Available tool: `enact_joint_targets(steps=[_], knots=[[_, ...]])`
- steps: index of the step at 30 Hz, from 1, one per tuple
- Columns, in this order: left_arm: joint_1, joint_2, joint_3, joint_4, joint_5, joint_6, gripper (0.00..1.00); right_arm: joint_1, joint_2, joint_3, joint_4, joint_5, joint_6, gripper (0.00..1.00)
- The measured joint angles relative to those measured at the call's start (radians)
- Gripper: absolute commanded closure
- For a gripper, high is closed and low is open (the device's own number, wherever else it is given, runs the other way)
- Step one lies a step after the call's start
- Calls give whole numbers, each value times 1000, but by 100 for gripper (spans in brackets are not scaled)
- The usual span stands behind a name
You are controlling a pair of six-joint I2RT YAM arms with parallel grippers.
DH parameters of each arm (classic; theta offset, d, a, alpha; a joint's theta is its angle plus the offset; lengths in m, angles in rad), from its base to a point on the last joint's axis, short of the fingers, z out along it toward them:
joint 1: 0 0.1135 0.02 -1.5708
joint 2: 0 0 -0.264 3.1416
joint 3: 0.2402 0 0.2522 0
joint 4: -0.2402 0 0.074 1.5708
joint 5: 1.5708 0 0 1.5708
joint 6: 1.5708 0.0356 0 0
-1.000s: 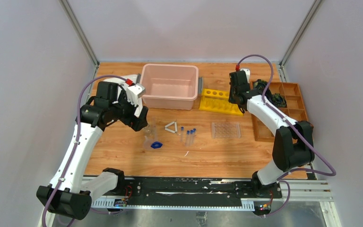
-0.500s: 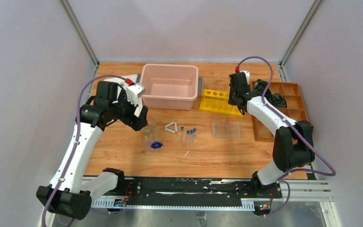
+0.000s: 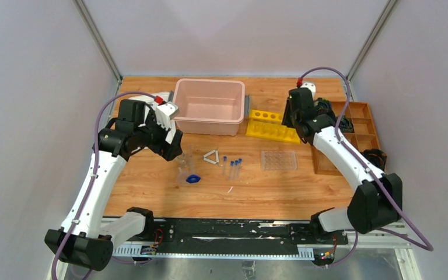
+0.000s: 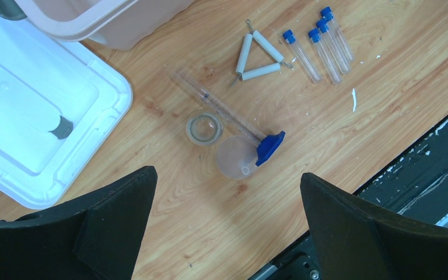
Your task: Organize the chemistry lab equipment
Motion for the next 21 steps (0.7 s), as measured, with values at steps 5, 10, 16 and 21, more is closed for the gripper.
enact_joint_targets(steps=[5,10,16,21], knots=[[0,0,0,0,0,0,0,192,-47,-32,1,-12,64,63],[0,0,0,0,0,0,0,439,81,-37,-2,-55,156,71],[0,-16,0,0,-4,1,0,488,237,-37,-20,-83,256,78],[0,-30,0,0,-5,1,0,488,305,-37,-17,-103,304,77]])
